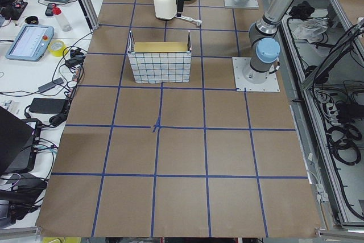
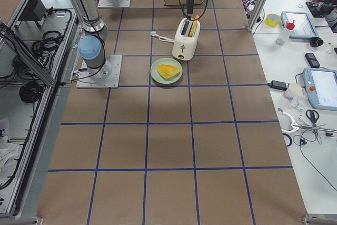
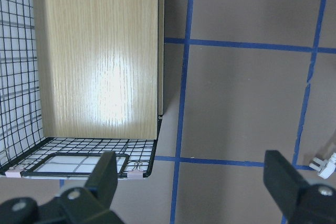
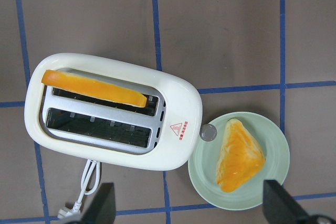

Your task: Press toaster with right arm

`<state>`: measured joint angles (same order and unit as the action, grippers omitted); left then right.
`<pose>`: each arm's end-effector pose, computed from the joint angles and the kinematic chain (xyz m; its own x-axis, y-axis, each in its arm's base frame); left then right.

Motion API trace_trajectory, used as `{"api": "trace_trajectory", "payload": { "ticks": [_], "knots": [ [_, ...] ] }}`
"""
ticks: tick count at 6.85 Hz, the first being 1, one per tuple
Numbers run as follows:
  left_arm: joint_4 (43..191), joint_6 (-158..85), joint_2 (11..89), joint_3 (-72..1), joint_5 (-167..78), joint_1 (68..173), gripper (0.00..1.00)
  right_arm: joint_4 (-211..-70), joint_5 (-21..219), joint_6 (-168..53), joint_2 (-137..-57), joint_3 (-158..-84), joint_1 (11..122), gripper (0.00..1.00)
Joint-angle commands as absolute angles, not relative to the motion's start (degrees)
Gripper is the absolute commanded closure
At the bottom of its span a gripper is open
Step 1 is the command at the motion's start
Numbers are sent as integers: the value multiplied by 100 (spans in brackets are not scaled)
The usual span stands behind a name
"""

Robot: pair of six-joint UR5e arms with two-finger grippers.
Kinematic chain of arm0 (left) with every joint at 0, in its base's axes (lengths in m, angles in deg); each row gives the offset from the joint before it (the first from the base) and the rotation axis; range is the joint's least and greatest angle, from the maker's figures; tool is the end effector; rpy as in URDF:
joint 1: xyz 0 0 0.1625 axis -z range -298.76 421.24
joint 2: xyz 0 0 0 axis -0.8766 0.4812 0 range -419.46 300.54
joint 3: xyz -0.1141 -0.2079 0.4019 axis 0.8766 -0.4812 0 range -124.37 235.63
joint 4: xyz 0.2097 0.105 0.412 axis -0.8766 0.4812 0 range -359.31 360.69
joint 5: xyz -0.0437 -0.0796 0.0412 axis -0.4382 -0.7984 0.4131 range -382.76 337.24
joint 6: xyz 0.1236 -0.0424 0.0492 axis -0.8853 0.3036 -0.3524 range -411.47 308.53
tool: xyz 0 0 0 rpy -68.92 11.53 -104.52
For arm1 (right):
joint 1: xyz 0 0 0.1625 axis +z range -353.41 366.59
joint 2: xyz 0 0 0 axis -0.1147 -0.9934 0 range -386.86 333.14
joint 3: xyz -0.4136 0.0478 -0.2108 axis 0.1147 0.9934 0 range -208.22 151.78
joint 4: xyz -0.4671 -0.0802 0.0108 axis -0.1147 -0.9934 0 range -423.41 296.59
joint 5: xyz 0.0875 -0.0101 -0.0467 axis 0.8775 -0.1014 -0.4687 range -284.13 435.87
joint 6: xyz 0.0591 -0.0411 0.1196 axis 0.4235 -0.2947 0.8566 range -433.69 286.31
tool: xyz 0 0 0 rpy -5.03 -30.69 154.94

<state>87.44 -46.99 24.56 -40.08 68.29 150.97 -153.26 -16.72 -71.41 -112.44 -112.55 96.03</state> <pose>-0.1284 -0.5150 0.4955 -0.9964 -0.0837 -0.0136 -0.0827 0.9946 -0.0627 0.1211 -0.5943 0.5002 -0.9978 0.0502 0.0444 0.0493 0.9986 -0.0209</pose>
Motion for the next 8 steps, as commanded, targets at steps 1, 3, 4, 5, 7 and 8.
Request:
{"api": "trace_trajectory", "payload": {
  "ticks": [1, 3, 4, 5, 7, 8],
  "knots": [
    [8744, -4699, 2456, -4008, 6829, 15097, 0, -15323, -1564, -7149, -11255, -11242, 9641, 0],
    [8744, -4699, 2456, -4008, 6829, 15097, 0, -15324, -1466, -7149, -11246, -11242, 9624, 0],
    [8744, -4699, 2456, -4008, 6820, 15097, 0, -15315, -1466, -7149, -11246, -11242, 9624, 0],
    [8744, -4699, 2456, -4008, 6829, 15097, 0, -15315, -1466, -7149, -11255, -11242, 9624, 0],
    [8744, -4699, 2456, -4008, 6829, 15097, 0, -15315, -1466, -7149, -11246, -11242, 9624, 0],
    [8744, -4699, 2456, -4008, 6829, 15097, 0, -15315, -1475, -7149, -11246, -11242, 9632, 0]
  ]
}}
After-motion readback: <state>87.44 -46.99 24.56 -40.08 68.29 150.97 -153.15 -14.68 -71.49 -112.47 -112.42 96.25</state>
